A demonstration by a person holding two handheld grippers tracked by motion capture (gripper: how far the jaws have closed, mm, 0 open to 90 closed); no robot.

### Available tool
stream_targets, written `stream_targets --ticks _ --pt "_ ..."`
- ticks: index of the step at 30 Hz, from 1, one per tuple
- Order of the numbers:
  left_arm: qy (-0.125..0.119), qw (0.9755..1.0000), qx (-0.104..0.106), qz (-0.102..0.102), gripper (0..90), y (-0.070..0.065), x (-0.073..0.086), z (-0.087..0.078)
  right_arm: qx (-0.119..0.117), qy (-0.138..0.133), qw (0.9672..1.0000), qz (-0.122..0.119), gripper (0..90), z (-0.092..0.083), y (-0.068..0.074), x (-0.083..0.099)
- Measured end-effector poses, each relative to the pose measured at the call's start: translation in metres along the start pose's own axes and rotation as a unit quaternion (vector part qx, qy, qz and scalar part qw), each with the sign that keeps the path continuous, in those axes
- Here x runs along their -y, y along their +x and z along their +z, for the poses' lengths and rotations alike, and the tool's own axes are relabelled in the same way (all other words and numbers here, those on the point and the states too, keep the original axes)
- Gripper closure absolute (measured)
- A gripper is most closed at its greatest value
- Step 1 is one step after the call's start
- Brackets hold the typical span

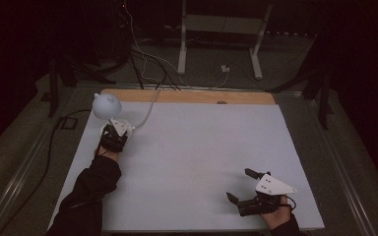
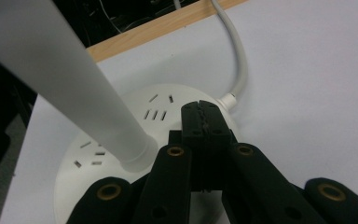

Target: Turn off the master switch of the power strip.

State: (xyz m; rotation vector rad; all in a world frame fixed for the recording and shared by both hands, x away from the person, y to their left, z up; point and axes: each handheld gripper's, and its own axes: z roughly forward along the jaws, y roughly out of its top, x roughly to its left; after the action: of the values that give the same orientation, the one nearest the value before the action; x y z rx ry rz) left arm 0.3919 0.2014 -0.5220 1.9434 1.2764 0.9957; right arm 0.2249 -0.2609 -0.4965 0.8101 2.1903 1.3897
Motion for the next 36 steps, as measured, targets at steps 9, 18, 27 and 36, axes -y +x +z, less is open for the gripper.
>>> stream_targets --ticks 9,18,27,36 --pt "0.002 1.0000 0.006 -0.002 90.0 0.0007 0.0011 0.0005 0.000 0.000 1.0000 0.000 0.0 0.0001 -0.0001 -0.0001" --pt "0.004 0.9998 0.016 0.008 90.0 0.0012 0.0008 0.0007 0.000 0.001 1.0000 0.000 0.0 0.0005 0.0001 -0.0001" --pt "0.006 0.9999 0.012 0.010 90.0 0.0028 0.0007 0.0017 -0.002 0.001 1.0000 -0.001 0.0 0.0010 0.0004 0.0000" --pt "0.007 0.9996 0.017 0.020 90.0 0.0032 0.0002 0.0018 -0.001 0.002 1.0000 -0.002 0.0 0.0016 0.0007 0.0002"
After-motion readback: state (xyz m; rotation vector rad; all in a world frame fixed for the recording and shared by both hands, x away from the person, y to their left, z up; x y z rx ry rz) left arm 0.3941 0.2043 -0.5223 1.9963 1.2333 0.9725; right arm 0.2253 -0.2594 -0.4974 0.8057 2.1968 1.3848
